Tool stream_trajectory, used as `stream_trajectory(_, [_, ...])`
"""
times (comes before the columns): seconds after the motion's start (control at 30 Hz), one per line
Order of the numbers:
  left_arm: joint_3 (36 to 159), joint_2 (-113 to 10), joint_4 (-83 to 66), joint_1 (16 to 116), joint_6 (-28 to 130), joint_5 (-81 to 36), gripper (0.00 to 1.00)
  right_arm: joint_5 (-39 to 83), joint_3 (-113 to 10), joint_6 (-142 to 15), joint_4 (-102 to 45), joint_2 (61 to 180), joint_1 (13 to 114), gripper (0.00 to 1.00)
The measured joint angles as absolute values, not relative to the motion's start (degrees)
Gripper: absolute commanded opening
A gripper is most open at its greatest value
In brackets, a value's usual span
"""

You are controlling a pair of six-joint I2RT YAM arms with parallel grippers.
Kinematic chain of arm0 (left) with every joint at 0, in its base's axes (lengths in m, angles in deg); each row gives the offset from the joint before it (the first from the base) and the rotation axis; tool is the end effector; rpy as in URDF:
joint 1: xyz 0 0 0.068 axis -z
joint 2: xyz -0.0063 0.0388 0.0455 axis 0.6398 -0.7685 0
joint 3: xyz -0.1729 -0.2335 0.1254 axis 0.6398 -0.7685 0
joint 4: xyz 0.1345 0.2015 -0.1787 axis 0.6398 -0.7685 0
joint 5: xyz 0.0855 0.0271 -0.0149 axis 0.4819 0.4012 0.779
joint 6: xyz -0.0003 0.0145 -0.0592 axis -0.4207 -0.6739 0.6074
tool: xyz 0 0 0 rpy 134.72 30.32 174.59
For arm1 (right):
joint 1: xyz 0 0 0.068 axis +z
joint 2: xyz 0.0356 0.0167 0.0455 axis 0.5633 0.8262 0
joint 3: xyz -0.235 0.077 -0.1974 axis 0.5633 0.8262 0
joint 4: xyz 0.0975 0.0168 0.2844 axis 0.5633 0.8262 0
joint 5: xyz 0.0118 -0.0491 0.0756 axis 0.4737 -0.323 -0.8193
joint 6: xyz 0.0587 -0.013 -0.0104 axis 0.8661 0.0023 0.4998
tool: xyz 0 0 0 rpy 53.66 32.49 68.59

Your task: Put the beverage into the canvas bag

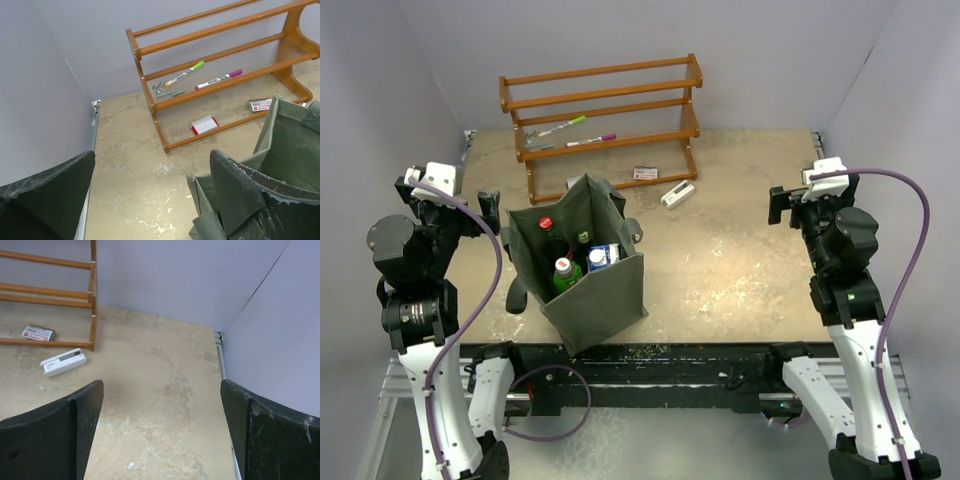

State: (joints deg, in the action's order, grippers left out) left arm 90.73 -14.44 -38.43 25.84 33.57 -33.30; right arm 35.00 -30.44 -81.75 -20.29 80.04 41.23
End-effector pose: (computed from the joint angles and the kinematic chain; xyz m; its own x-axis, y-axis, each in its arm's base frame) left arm 0.1236 0.0154 0.4867 -0.0080 0.0940 -0.9955 0.0876 0.9918 0.0930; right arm 0.1653 0.0155 0.4553 0.1007 -0.1818 -0.9782 -0.0033 0.9831 -0.1830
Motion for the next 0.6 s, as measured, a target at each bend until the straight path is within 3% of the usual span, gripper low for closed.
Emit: stream_trajectory(0.6, [90.4, -15.7, -38.0, 25.5, 32.6, -34.4, 0.99, 39.3, -29.5, -81.8, -21.0, 80.2, 41.0, 1.0])
